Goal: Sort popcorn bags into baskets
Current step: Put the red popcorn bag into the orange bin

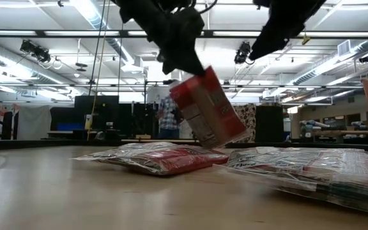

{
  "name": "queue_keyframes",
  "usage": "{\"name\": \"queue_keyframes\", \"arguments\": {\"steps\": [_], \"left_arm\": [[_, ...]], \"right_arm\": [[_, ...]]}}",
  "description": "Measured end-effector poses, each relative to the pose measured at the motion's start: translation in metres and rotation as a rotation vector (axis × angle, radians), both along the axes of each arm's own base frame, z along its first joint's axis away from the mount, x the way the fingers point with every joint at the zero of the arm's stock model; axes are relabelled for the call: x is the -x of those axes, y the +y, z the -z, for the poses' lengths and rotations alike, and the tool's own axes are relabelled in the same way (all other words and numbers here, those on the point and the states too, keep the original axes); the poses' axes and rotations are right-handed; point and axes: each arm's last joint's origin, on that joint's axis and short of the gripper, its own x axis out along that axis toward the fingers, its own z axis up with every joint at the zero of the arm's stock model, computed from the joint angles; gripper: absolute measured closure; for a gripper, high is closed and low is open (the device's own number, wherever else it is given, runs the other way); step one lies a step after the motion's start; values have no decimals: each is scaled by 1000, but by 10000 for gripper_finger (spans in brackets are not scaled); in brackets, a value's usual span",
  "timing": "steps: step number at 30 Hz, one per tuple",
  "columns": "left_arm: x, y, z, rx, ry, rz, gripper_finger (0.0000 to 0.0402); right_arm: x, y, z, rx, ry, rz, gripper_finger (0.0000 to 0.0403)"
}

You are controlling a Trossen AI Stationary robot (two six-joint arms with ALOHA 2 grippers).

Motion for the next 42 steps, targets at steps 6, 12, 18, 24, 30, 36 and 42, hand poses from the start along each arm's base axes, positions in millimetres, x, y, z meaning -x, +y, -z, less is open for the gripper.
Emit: {"name": "queue_keyframes", "arguments": {"steps": [6, 12, 18, 24, 30, 36, 42], "left_arm": [[-2, -12, -10, 72, -44, 16, 398], [-5, -25, -14, 74, -67, 47, 398], [-6, -32, -15, 62, -82, 65, 398], [-10, -33, -19, 68, -142, 72, 397], [-5, -25, -27, 123, -158, 12, 359], [13, -11, -53, 82, -206, -8, 276], [35, 8, -80, 57, -273, -55, 246]], "right_arm": [[-28, -9, 19, 36, 15, -34, 176], [-46, -13, 31, 32, -5, -52, 200], [-56, -11, 36, -68, -32, -197, 238], [-57, -10, 40, -97, -16, -198, 314], [-46, -9, 33, -208, 12, -185, 382], [-27, -6, 12, -292, 24, -141, 379], [-9, 9, -39, -413, -113, -151, 373]]}}
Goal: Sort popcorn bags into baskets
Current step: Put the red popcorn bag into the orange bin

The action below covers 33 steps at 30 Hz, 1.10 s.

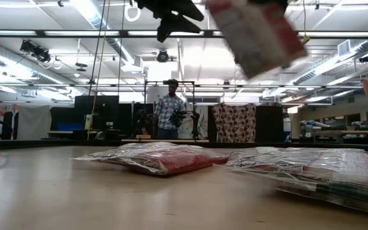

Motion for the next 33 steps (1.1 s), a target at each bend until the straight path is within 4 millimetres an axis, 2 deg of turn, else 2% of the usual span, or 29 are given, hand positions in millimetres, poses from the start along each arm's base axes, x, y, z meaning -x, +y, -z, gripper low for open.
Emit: {"name": "queue_keyframes", "arguments": {"steps": [6, 13, 22, 28, 33], "left_arm": [[10, 10, -9, -6, -18, -30, 250], [11, 11, -10, -6, -24, -35, 251], [10, 10, -10, -13, -25, -26, 251], [10, 8, -10, -13, -25, -22, 251], [10, 8, -10, 0, -25, -27, 251]], "right_arm": [[40, 20, -23, -140, 14, -32, 378], [94, 41, -27, -171, 29, 50, 377], [126, 58, -5, -178, 51, 83, 377], [145, 58, 6, -191, 134, 102, 377], [163, 53, 7, -377, 310, 117, 377]]}}
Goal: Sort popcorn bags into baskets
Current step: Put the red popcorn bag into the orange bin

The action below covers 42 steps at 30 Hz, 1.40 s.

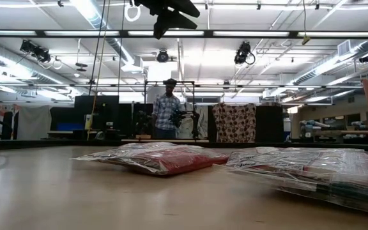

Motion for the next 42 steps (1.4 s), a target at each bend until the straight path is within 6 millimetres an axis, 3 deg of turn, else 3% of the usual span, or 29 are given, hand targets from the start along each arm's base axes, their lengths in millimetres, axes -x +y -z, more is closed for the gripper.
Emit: {"name": "queue_keyframes", "arguments": {"steps": [6, 13, 18, 25, 30, 36, 42], "left_arm": [[0, 0, 0, 3, 0, -4, 251], [0, 0, 0, 2, -1, -3, 251], [0, 0, 1, 8, 9, 6, 251], [4, -3, 8, -6, 88, 81, 251], [9, -3, 15, -30, 182, 103, 251], [15, -4, 24, -82, 294, 148, 251], [15, -4, 25, -110, 298, 167, 251]], "right_arm": [[7, 1, 2, -261, 254, 176, 372], [2, 8, 16, -325, 489, 504, 368], [-3, 18, 28, -262, 656, 546, 340], [2, 20, 30, -250, 815, 469, 273], [8, 9, 22, -295, 740, 428, 242], [0, 0, 17, -200, 404, 433, 238], [-15, 0, 12, -80, 152, 394, 240]]}}
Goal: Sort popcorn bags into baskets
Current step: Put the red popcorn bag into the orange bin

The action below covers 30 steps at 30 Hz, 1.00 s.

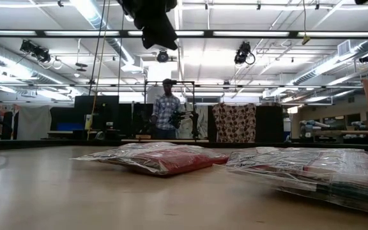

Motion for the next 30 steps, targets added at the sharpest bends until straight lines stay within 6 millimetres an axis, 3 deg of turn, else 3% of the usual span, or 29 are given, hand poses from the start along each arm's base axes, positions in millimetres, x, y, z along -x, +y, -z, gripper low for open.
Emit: {"name": "queue_keyframes", "arguments": {"steps": [4, 10, 16, 30], "left_arm": [[-3, 1, 15, -2, 15, 4, 251], [-6, 5, 65, 39, 181, -11, 251], [-10, 1, 98, 77, 286, -1, 251], [-10, -23, 104, 416, 363, 9, 251]], "right_arm": [[-12, 2, -10, 2, -152, -23, 240], [-32, 0, -27, -36, -362, -36, 241], [-53, -2, -24, 6, -375, -47, 241], [-113, -20, 8, 401, -285, -219, 241]]}}
